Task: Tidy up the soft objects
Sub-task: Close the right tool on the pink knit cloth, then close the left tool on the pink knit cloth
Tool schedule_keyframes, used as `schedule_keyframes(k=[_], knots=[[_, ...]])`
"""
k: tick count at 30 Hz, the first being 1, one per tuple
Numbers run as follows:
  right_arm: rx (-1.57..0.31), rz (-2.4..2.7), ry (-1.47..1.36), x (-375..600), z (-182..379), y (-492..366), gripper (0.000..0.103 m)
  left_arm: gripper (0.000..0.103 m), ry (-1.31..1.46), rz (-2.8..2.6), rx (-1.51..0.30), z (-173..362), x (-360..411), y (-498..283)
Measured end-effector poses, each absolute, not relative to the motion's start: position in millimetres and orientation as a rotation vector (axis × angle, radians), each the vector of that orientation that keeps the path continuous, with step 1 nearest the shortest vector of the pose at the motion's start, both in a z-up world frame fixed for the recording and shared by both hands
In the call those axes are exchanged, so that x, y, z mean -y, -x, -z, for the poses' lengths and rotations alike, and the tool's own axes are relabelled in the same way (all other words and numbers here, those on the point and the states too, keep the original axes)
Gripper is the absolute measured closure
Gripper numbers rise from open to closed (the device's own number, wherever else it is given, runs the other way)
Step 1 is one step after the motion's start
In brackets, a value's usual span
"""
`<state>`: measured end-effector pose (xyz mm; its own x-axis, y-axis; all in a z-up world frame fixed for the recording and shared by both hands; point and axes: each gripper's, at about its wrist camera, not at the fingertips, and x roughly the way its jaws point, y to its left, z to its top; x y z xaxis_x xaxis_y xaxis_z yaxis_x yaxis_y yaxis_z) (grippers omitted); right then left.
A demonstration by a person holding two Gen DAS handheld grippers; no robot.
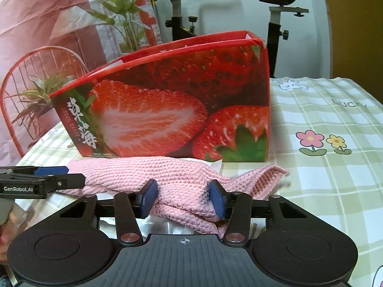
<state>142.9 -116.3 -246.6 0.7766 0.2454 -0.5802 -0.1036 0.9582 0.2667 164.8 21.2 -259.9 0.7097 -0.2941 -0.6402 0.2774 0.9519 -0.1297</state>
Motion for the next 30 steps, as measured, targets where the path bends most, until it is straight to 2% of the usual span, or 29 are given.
schedule_keyframes(k=[7, 14, 30], knots=[[-0.615, -0.203, -0.155, 106, 243, -136, 0.072, 0.027, 0.025, 0.317, -0.715, 260, -21, -165], [-0.525, -0.178, 0.062, 77, 237, -123, 0.087, 0.027, 0.027, 0.317, -0.714, 260, -21, -165], [-0.544, -0.232, 0.072, 75, 238, -123, 0.088, 0.027, 0.030, 0.316, -0.714, 260, -22, -164]])
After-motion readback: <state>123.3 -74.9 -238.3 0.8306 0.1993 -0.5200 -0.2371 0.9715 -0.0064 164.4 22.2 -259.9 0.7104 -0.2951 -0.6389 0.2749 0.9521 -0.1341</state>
